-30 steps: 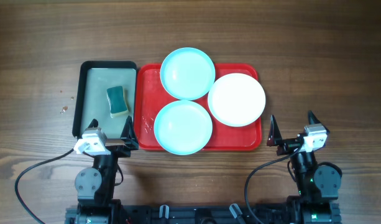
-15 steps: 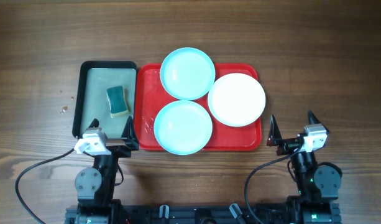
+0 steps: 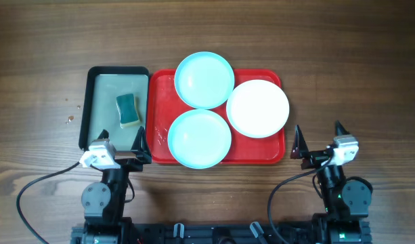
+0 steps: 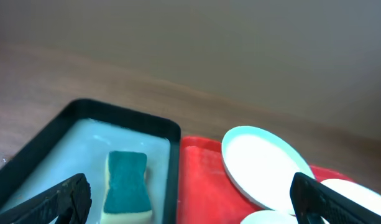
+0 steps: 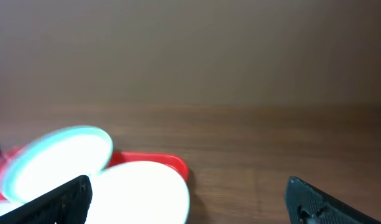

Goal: Clean dirty plates on tray and stack at the side
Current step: 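Move left gripper to the sponge and right gripper to the top teal plate rim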

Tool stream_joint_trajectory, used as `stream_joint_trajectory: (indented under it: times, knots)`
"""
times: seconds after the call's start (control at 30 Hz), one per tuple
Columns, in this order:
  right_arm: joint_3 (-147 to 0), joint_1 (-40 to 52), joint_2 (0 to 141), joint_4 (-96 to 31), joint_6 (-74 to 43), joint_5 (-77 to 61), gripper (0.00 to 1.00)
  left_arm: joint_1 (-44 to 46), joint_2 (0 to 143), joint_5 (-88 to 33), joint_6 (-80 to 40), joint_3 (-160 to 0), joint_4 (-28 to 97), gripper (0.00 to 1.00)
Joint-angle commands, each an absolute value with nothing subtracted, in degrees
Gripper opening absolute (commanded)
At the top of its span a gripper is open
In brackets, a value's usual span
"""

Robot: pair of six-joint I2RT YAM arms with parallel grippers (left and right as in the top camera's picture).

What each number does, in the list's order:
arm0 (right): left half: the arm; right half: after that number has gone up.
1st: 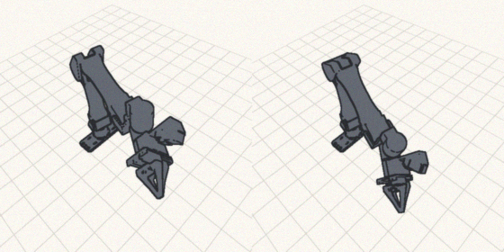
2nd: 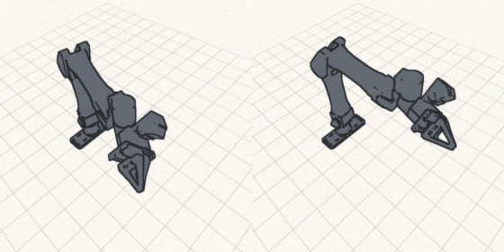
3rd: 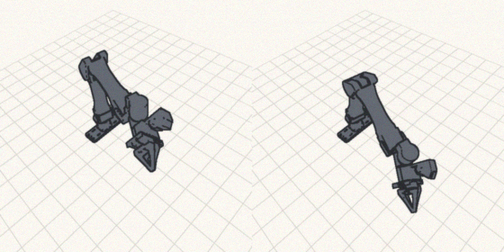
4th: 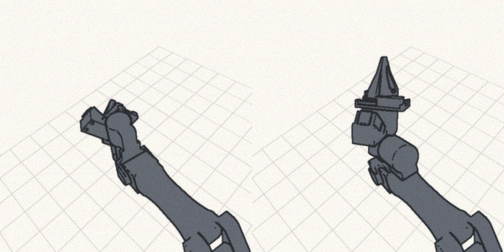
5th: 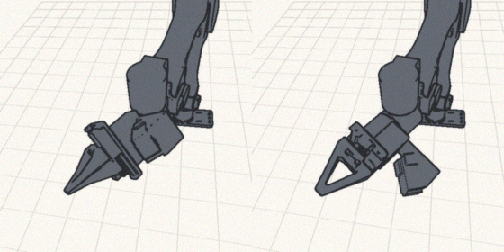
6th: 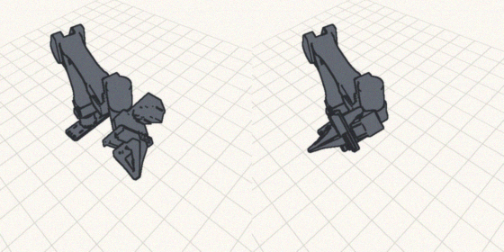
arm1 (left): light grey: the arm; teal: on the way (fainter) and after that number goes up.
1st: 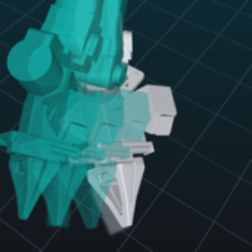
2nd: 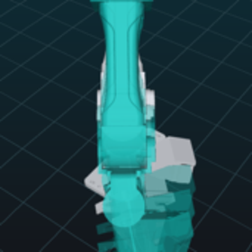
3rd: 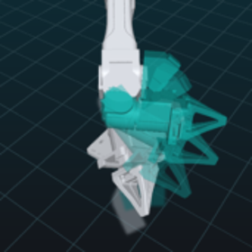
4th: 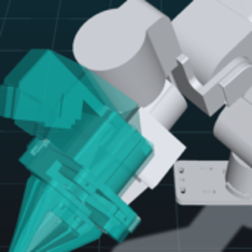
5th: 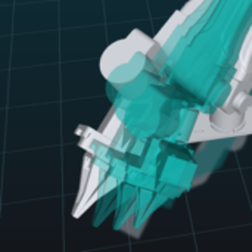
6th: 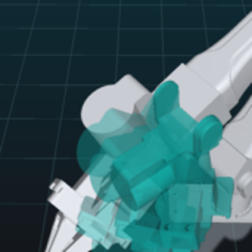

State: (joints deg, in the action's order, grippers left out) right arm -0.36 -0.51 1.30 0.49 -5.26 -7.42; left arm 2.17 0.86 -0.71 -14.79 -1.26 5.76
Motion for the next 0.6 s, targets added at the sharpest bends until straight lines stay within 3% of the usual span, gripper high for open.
stream_joint_trajectory:
  times: [0.0, 0.1, 0.27, 0.37, 0.5, 0.57]
  knots:
    - [-0.8, -0.2, 1.7, 2.3, -14.3, -10.5, 1.00, 2.4, 1.9, -2.3, -19.6, -9.0, 14.1, 1.00]
    - [-7.6, -0.2, 4.2, -0.3, -13.7, -10.9, 1.00, 2.3, 9.7, -0.7, -20.0, -23.7, 25.2, 1.00]
    - [-29.5, -0.2, 26.3, -5.5, -15.2, -16.2, 1.00, 2.3, 40.3, 0.7, -19.9, -57.9, 49.0, 1.00]
    - [-51.4, -0.2, 46.3, -22.6, -9.0, -19.6, 1.00, 2.3, 55.8, 0.7, -19.9, -72.9, 61.6, 1.00]
    - [-82.4, -0.2, 73.6, -53.5, -4.7, -21.9, 1.00, 2.4, 65.0, -2.3, -19.7, -75.3, 62.0, 1.00]
    - [-90.2, -0.2, 83.0, -57.7, -7.0, -26.3, 0.99, 2.2, 68.0, -2.3, -19.8, -75.3, 62.0, 0.94]
